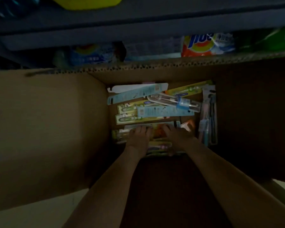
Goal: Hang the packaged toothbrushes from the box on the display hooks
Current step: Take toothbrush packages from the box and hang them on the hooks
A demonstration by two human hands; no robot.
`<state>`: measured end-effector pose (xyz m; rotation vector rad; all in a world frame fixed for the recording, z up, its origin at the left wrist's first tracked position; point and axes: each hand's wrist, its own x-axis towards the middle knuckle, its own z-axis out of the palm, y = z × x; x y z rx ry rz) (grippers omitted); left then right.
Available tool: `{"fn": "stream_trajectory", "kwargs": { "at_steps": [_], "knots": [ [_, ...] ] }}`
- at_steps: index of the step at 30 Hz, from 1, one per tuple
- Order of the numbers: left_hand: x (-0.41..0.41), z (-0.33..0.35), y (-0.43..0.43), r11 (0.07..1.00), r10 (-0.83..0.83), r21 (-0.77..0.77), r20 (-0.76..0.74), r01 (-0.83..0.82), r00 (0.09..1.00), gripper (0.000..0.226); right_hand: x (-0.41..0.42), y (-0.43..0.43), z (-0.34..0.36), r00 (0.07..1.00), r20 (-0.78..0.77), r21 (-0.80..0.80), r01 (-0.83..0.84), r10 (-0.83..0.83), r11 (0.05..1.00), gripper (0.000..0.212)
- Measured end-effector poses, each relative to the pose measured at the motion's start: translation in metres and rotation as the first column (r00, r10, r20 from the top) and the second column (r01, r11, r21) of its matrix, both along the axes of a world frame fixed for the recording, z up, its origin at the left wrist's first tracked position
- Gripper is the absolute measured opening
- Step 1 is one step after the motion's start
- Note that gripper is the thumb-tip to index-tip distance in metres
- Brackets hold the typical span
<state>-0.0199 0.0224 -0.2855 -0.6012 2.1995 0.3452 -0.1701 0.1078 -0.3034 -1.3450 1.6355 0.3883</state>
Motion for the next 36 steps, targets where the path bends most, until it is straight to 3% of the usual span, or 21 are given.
{"fn": "stream_trajectory", "kwargs": {
  "at_steps": [2,7,10,14,19,22,25,26,27,28,29,30,31,32,34,36],
  "knots": [
    [-0.002,-0.002,0.000,1.000,0.000,0.000,-0.015,0.000,1.000,0.071,0.001,0.001,0.001,0.982,0.116,0.088,0.139,-0.148,0.986,0.102],
    [0.001,0.000,0.001,0.993,0.102,0.062,0.009,-0.103,0.995,0.068,0.003,0.009,-0.001,0.958,0.132,0.159,0.234,-0.255,0.959,0.082],
    [-0.002,0.016,-0.004,0.997,0.042,0.067,0.005,-0.043,0.999,0.056,-0.002,0.007,0.007,0.961,0.161,0.125,0.208,-0.226,0.970,0.066],
    [-0.013,0.050,-0.012,0.995,0.009,0.099,0.024,-0.012,1.000,0.038,-0.016,-0.008,0.033,0.979,0.100,0.136,0.164,-0.178,0.977,0.029],
    [-0.019,0.108,-0.017,0.984,0.077,0.159,-0.004,-0.076,0.997,0.045,-0.030,-0.012,0.092,0.997,0.067,0.066,0.030,-0.035,0.997,0.027],
    [-0.013,0.153,-0.020,0.976,0.150,0.167,-0.054,-0.139,0.987,0.050,-0.032,-0.006,0.138,0.997,0.071,0.036,0.029,-0.032,0.999,0.030],
    [-0.001,0.194,-0.025,0.950,0.302,0.019,-0.306,-0.311,0.903,0.060,-0.027,-0.005,0.186,0.985,0.082,-0.026,0.152,-0.150,0.988,0.042],
    [0.004,0.205,-0.026,0.889,0.412,-0.005,-0.425,-0.458,0.806,0.068,-0.024,-0.006,0.198,0.971,0.114,-0.049,0.217,-0.211,0.975,0.044],
    [0.008,0.212,-0.027,0.764,0.577,0.061,-0.510,-0.642,0.638,0.075,-0.019,-0.008,0.206,0.954,0.146,-0.059,0.274,-0.263,0.960,0.042],
    [0.011,0.217,-0.029,0.562,0.772,0.240,-0.494,-0.791,0.399,0.078,-0.014,-0.010,0.211,0.935,0.174,-0.065,0.323,-0.308,0.944,0.040],
    [0.013,0.219,-0.031,0.310,0.926,0.447,-0.343,-0.839,0.159,0.074,-0.007,-0.012,0.212,0.919,0.200,-0.074,0.360,-0.340,0.930,0.038],
    [0.014,0.215,-0.030,0.075,0.994,0.589,-0.111,-0.804,0.012,0.066,0.001,-0.015,0.209,0.901,0.234,-0.070,0.390,-0.365,0.918,0.038],
    [0.015,0.209,-0.027,-0.078,0.995,0.647,0.094,-0.759,-0.023,0.062,0.010,-0.019,0.204,0.882,0.279,-0.062,0.412,-0.380,0.909,0.037],
    [0.015,0.199,-0.025,-0.148,0.978,0.679,0.209,-0.719,-0.004,0.058,0.019,-0.024,0.197,0.860,0.330,-0.053,0.428,-0.388,0.902,0.034],
    [0.015,0.176,-0.021,-0.218,0.970,0.721,0.235,-0.658,-0.064,0.034,0.035,-0.036,0.179,0.808,0.422,-0.009,0.456,-0.410,0.890,0.031],
    [0.015,0.149,-0.024,-0.260,0.964,0.709,0.148,-0.656,-0.223,0.007,0.043,-0.044,0.150,0.770,0.462,0.046,0.475,-0.440,0.879,0.053]
  ]
}}
